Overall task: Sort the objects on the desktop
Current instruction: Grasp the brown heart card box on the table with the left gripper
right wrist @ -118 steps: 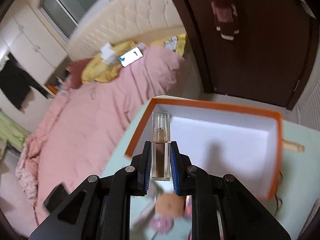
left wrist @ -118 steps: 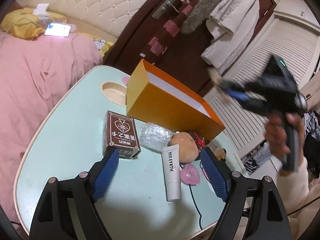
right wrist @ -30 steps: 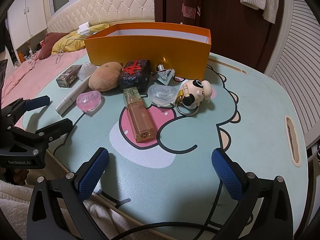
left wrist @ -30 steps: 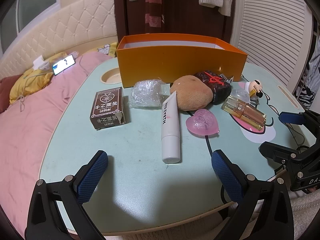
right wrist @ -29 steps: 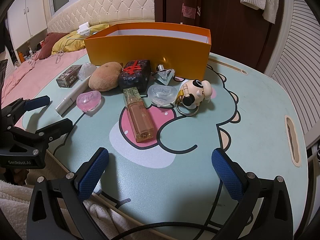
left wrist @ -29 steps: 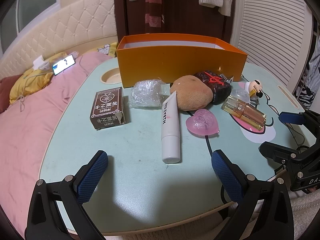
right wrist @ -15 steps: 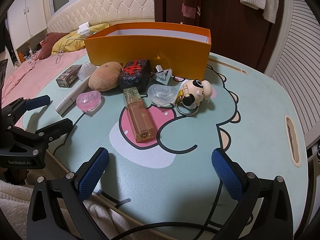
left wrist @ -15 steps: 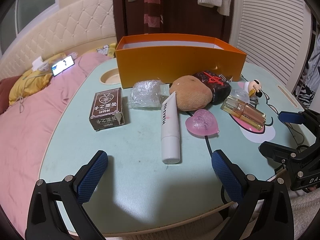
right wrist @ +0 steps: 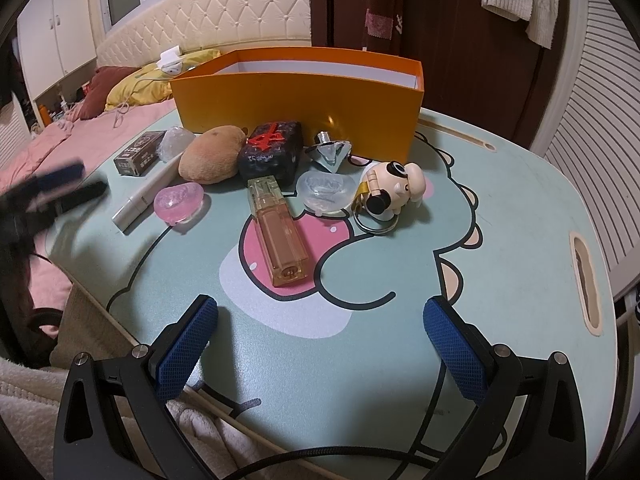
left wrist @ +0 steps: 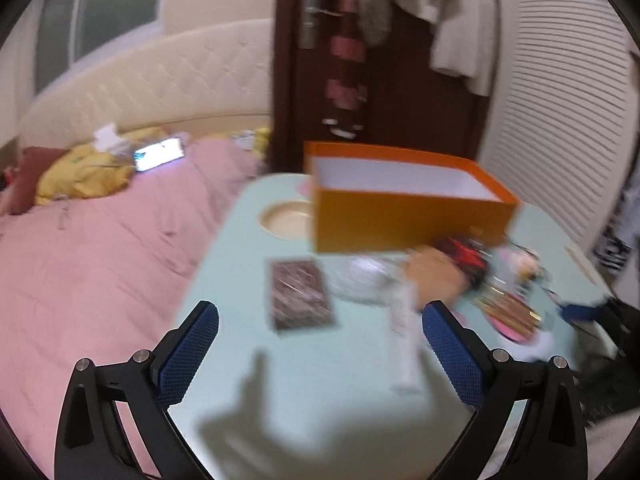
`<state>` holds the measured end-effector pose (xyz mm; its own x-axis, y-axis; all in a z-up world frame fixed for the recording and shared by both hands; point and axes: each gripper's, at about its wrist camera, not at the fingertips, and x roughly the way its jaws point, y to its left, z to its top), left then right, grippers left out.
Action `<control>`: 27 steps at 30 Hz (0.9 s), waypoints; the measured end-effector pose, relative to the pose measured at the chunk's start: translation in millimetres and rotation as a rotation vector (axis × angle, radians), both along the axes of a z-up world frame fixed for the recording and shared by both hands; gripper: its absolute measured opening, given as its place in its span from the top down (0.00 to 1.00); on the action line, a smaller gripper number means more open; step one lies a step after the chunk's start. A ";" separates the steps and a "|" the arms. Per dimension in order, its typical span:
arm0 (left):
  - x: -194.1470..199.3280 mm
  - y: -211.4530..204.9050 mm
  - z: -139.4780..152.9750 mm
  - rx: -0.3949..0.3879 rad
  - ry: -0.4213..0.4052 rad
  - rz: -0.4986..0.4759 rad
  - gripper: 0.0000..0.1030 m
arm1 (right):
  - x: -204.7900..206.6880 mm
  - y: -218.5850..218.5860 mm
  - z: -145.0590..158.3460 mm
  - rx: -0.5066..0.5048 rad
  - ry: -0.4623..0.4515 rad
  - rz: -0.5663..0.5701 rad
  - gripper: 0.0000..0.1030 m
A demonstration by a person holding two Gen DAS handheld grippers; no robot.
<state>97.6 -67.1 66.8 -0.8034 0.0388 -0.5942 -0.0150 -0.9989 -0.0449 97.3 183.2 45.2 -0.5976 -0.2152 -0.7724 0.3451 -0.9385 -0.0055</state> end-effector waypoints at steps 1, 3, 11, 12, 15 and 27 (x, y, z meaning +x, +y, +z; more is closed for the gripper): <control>-9.3 -6.9 -1.4 0.005 -0.011 0.002 0.17 | 0.0 -0.3 0.0 0.000 0.000 0.001 0.00; -26.1 -15.9 -8.3 0.024 -0.057 -0.006 0.24 | -0.1 -0.3 0.0 0.000 0.001 0.002 0.00; -52.9 -13.3 -22.7 -0.024 -0.108 -0.016 0.37 | -0.6 2.0 0.2 -0.001 0.001 0.003 0.00; -54.7 -11.8 -24.9 -0.031 -0.119 -0.022 0.46 | -0.8 2.1 0.2 -0.001 0.001 0.003 0.00; -54.7 -8.2 -30.2 -0.026 -0.135 -0.047 0.62 | -1.2 1.6 0.2 -0.001 0.002 0.007 0.00; -14.3 -6.0 -13.4 0.049 0.052 -0.048 0.62 | -2.5 3.6 2.7 -0.015 -0.001 0.005 0.00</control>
